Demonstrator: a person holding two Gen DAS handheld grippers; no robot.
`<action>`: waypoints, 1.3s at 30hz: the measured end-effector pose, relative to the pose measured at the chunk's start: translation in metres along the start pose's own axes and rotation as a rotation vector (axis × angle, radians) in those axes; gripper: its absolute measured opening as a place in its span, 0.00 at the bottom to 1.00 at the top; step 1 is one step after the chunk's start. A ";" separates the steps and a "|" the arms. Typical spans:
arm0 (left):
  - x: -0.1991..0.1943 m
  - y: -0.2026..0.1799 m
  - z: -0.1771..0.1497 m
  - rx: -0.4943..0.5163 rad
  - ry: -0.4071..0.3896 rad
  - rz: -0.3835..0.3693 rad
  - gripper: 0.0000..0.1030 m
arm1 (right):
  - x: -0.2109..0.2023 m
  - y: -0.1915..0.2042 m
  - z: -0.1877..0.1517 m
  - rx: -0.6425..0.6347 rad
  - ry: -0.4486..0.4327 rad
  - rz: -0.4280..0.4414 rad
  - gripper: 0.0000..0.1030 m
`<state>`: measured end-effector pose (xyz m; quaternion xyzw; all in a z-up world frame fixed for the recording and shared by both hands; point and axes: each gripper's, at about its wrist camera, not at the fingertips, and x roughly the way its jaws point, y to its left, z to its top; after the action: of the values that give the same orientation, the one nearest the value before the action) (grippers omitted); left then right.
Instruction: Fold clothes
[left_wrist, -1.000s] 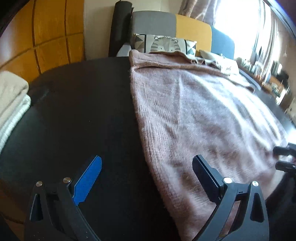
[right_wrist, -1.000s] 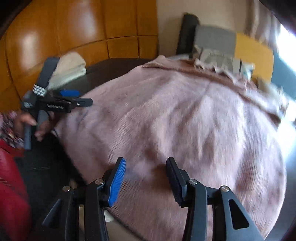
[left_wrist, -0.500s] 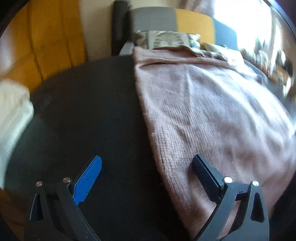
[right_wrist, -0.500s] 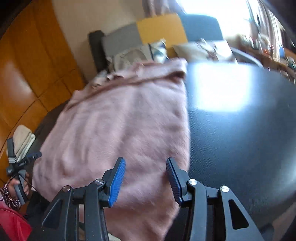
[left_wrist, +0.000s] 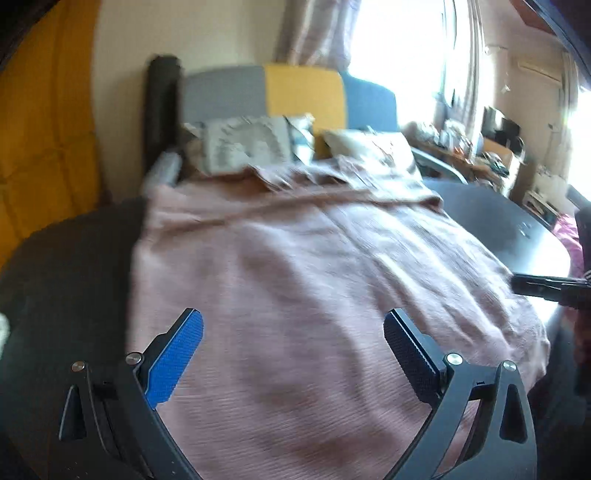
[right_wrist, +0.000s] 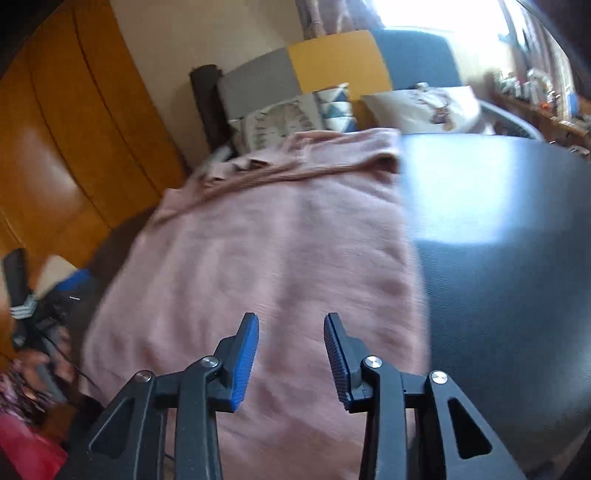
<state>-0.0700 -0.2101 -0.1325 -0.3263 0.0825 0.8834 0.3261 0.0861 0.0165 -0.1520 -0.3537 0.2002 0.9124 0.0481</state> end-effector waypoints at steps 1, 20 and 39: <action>0.009 -0.006 -0.002 -0.009 0.027 -0.012 0.90 | 0.006 0.011 0.003 -0.018 0.001 0.023 0.32; 0.027 -0.024 -0.041 0.003 0.090 -0.027 0.74 | 0.045 0.018 -0.019 -0.147 0.070 -0.136 0.03; 0.031 -0.019 -0.040 -0.004 0.081 -0.057 0.77 | 0.075 0.080 0.033 -0.226 0.008 0.060 0.04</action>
<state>-0.0547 -0.1934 -0.1814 -0.3647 0.0845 0.8600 0.3468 -0.0092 -0.0472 -0.1534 -0.3546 0.1067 0.9287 -0.0200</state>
